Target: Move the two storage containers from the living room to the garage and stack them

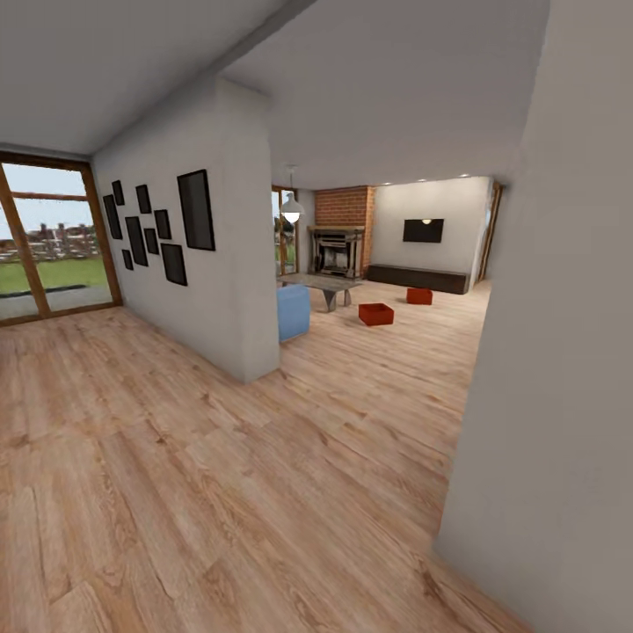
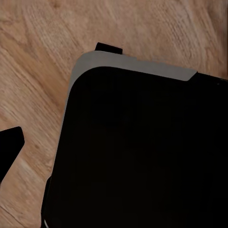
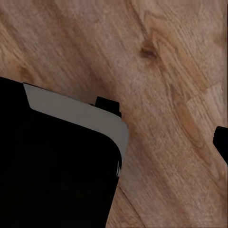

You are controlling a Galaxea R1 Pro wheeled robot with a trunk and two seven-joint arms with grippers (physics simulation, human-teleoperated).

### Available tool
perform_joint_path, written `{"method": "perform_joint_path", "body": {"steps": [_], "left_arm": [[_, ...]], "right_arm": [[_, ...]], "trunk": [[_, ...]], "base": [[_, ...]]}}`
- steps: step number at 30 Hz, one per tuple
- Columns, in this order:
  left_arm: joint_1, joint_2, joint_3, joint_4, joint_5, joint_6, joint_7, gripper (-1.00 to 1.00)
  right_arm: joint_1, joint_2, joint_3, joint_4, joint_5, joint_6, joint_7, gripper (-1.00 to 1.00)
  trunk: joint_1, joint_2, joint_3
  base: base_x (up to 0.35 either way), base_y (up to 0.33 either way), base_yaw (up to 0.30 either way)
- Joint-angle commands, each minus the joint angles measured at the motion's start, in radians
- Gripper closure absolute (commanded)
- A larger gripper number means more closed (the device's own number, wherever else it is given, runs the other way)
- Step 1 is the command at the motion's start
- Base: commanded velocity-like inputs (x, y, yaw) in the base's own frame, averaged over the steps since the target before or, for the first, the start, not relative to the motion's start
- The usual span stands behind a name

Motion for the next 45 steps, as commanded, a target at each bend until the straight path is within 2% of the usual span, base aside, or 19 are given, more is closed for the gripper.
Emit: {"method": "perform_joint_path", "body": {"steps": [1, 10, 14, 25, 40, 45], "left_arm": [[0.0, 0.0, 0.0, 0.0, 0.004, -0.001, 0.001, -1.0], [0.0, 0.0, 0.0, -0.001, 0.004, 0.003, 0.001, -1.0], [0.0, 0.0, 0.0, -0.001, 0.004, 0.003, 0.001, -1.0], [0.0, 0.0, 0.0, -0.001, 0.004, 0.003, 0.001, -1.0], [0.0, 0.0, 0.0, -0.001, 0.004, 0.003, 0.001, -1.0], [0.0, 0.0, 0.0, -0.002, 0.004, 0.002, 0.001, -1.0]], "right_arm": [[-0.001, 0.0, -0.001, 0.003, 0.011, -0.005, 0.0, -1.0], [-0.001, 0.002, 0.008, 0.003, 0.015, -0.005, 0.003, -1.0], [-0.001, 0.008, -0.002, 0.003, 0.01, -0.003, 0.001, -1.0], [-0.001, 0.002, -0.003, 0.003, 0.007, -0.005, 0.003, -1.0], [-0.001, -0.002, 0.004, 0.003, 0.015, -0.007, 0.0, -1.0], [-0.001, 0.006, 0.004, 0.002, 0.018, -0.006, 0.001, -1.0]], "trunk": [[0.001, 0.0, -0.001], [0.001, 0.0, -0.001], [0.001, 0.0, -0.001], [0.001, 0.0, -0.001], [0.001, 0.0, -0.001], [0.001, 0.0, -0.001]], "base": [[0.324, 0.0, 0.0], [0.324, 0.0, 0.0], [0.324, 0.0, 0.018], [0.324, 0.0, 0.16], [0.324, 0.0, 0.002], [0.324, 0.0, 0.0]]}}
